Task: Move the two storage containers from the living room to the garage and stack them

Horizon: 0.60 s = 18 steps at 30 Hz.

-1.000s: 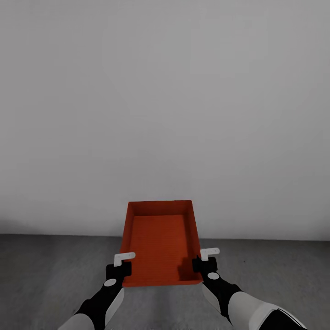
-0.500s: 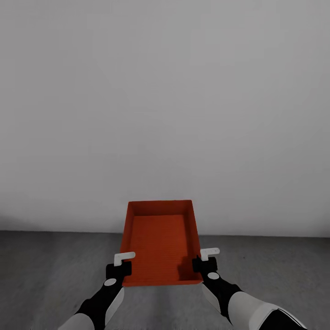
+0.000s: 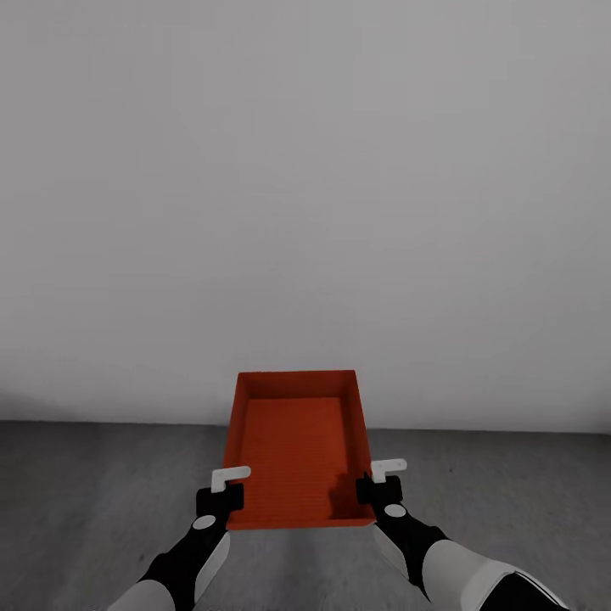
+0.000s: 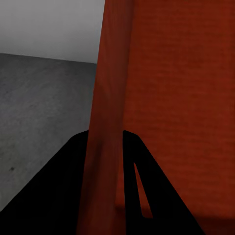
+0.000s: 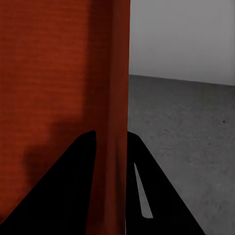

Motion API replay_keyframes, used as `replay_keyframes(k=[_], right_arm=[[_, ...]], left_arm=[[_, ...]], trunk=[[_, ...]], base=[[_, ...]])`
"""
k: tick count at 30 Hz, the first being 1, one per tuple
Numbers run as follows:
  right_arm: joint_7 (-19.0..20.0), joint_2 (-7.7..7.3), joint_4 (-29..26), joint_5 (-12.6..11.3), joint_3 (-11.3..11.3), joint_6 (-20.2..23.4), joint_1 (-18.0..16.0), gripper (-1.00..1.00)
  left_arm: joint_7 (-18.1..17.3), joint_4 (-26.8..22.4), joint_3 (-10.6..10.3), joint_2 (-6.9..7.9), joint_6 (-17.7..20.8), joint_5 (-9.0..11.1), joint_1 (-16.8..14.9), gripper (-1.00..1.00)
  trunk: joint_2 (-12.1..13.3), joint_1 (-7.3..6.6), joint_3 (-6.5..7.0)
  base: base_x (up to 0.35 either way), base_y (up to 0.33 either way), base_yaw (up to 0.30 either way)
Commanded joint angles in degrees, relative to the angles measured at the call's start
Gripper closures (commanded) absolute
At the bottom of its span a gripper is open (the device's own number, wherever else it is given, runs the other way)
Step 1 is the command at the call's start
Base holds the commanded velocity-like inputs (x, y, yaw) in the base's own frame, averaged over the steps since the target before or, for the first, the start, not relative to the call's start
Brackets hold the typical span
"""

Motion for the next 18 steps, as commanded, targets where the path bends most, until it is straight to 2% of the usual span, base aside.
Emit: replay_keyframes(k=[1,18], right_arm=[[-0.2,-0.15,0.2,-5.0,-3.1,-0.1,-0.1,1.0],[-0.2,-0.15,0.2,-5.0,-3.1,-0.1,-0.1,1.0]], left_arm=[[0.6,-0.3,0.3,0.11,-0.3,-0.1,-0.1,1.0],[0.6,-0.4,0.3,0.11,-0.3,-0.1,-0.1,1.0]], trunk=[[-0.1,0.01,-0.17],[-0.1,0.01,-1.74]], base=[[0.0,0.0,0.0],[0.0,0.0,0.0]])
